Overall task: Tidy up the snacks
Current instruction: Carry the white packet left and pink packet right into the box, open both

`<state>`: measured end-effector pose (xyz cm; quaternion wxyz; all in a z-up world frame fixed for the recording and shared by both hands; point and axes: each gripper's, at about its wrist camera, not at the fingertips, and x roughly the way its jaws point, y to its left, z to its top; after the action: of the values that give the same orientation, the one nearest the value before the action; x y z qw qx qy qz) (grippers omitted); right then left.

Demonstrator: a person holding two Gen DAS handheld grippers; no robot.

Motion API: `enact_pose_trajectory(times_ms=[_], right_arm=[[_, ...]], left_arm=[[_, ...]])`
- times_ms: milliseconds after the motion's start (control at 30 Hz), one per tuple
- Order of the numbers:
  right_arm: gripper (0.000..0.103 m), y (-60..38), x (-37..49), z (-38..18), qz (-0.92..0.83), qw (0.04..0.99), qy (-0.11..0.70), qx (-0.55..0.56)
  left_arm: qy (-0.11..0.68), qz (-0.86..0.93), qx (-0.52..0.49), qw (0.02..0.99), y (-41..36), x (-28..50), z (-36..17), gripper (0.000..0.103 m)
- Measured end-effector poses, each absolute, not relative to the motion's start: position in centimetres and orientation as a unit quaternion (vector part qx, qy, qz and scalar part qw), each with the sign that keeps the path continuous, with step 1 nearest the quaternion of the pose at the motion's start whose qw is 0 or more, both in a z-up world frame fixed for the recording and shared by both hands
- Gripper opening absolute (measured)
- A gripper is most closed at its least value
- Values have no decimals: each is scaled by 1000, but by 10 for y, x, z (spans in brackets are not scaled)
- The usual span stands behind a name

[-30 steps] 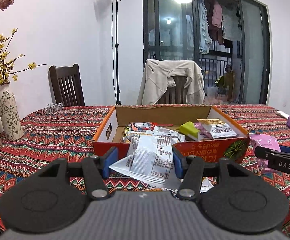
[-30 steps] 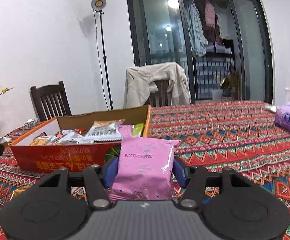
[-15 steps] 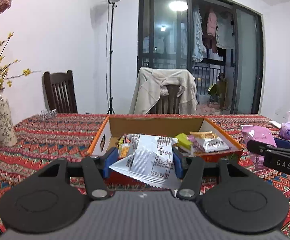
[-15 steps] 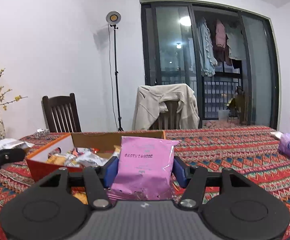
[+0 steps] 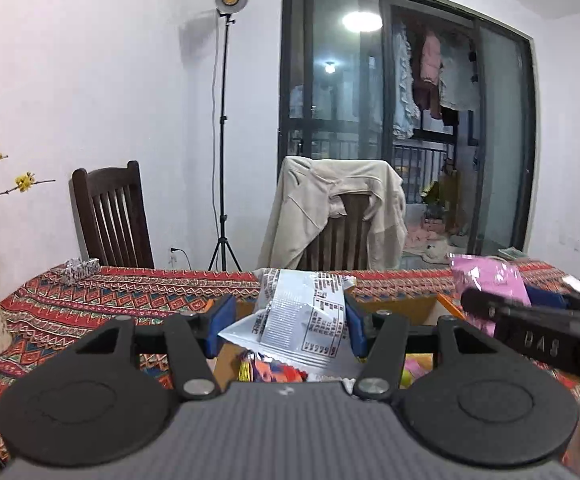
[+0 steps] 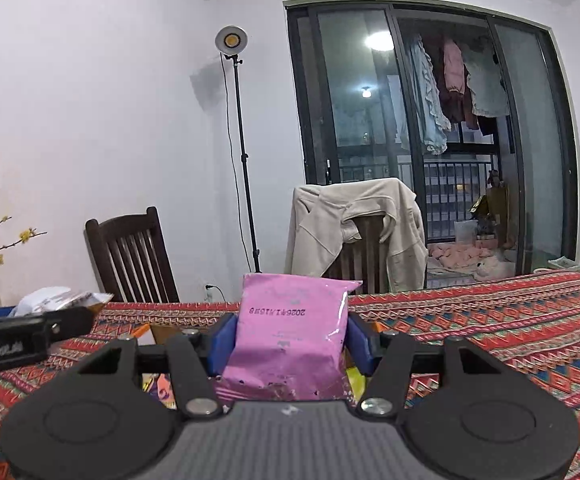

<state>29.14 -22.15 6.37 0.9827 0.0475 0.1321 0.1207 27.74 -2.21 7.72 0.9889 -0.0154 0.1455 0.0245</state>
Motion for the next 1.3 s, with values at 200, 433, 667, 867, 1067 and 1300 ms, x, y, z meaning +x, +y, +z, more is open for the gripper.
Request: enact_pose_trajectory(times_ms=[200,433,667,867,1067,1300], right_arm=[[58,-214,313,40,112,983,140,38],[58,-210,326,27,125,978,166,20],[92,-210,326,24,134,976,171,20],[103,-213,322,21,126,977,173,24],[103,-212,320,21,125,977,172,21],[103,-218,314,27,119,979,160,36]], left_arm=[[157,49,-57,985,-10,306,48,57],[170,39,-51,983,-4,314,34,58],[150,60,-81,984,5,307,31,103],[140,74,-96,983,11,304,34,103],[138,75,-98,983,11,303,35,103],[126,65,-112,984,11,297,44,103]])
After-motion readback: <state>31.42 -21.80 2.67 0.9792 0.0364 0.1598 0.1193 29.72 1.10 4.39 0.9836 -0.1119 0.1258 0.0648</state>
